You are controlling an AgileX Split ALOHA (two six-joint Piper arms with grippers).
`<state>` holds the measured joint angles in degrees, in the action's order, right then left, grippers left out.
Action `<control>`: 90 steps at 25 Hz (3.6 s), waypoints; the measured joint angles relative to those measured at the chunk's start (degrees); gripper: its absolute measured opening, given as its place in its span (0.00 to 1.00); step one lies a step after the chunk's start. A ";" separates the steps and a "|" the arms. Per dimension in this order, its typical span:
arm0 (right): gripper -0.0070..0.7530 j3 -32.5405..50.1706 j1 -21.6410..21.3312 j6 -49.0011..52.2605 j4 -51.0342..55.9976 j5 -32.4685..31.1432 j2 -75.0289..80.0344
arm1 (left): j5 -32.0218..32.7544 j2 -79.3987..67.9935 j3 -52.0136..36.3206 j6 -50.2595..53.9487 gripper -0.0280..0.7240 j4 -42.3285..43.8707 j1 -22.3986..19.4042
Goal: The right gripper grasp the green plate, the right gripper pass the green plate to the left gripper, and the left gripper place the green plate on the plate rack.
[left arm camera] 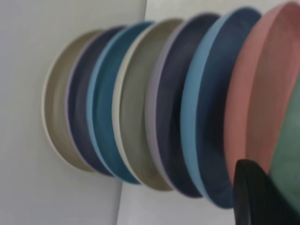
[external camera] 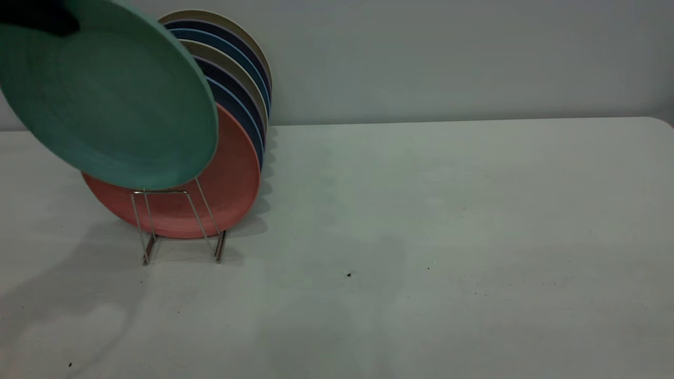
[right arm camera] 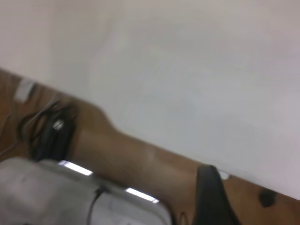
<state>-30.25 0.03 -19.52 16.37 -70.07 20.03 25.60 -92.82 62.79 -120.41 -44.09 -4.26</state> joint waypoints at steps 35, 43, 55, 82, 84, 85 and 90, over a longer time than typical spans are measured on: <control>0.64 0.95 0.00 5.91 -7.90 0.53 -13.36 | 0.66 -7.85 -0.44 3.50 0.51 -2.04 0.00; 0.64 0.95 0.00 5.91 -8.01 0.53 -13.36 | 0.99 -2.14 -0.60 13.43 0.59 -1.70 0.00; 0.64 2.57 0.48 6.76 -10.89 3.68 -13.61 | 5.46 21.40 -0.60 43.79 0.59 2.60 -0.07; 0.64 2.92 12.04 13.55 -14.09 4.77 -17.78 | 39.01 67.04 -34.60 107.68 0.69 39.19 -0.07; 0.64 2.92 12.04 13.55 -14.09 4.77 -17.78 | 38.80 70.04 -34.78 108.59 0.69 39.19 -0.07; 0.64 2.92 12.04 13.55 -14.09 4.77 -17.78 | 38.72 71.56 -34.78 109.05 0.69 39.19 -0.07; 0.64 2.92 12.04 13.55 -14.09 4.77 -17.78 | 38.72 77.18 -34.89 114.10 0.70 39.23 -0.07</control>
<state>-27.33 12.08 -5.97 2.28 -65.29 2.26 64.32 -15.65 27.91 -6.31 -4.86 -4.33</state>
